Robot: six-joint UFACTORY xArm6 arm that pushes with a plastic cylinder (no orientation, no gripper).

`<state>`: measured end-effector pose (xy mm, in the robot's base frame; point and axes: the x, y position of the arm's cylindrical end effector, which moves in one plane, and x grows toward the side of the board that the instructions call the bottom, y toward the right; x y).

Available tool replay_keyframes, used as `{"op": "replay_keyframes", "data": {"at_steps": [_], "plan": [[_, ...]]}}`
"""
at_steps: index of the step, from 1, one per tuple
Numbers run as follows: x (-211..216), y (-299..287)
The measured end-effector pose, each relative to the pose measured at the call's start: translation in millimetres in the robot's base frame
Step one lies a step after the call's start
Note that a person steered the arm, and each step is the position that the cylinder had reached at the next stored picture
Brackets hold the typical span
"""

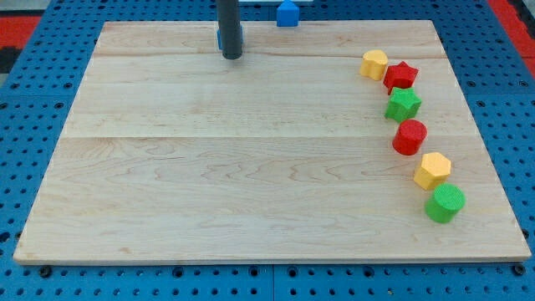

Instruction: Move your arm to the bottom of the blue cube

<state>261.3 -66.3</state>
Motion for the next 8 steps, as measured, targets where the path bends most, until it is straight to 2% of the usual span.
{"op": "replay_keyframes", "data": {"at_steps": [1, 2, 3, 4, 5, 7, 8], "plan": [[-21, -17], [-51, -4], [-57, 0], [-28, 8], [-14, 41], [-15, 42], [-30, 50]]}}
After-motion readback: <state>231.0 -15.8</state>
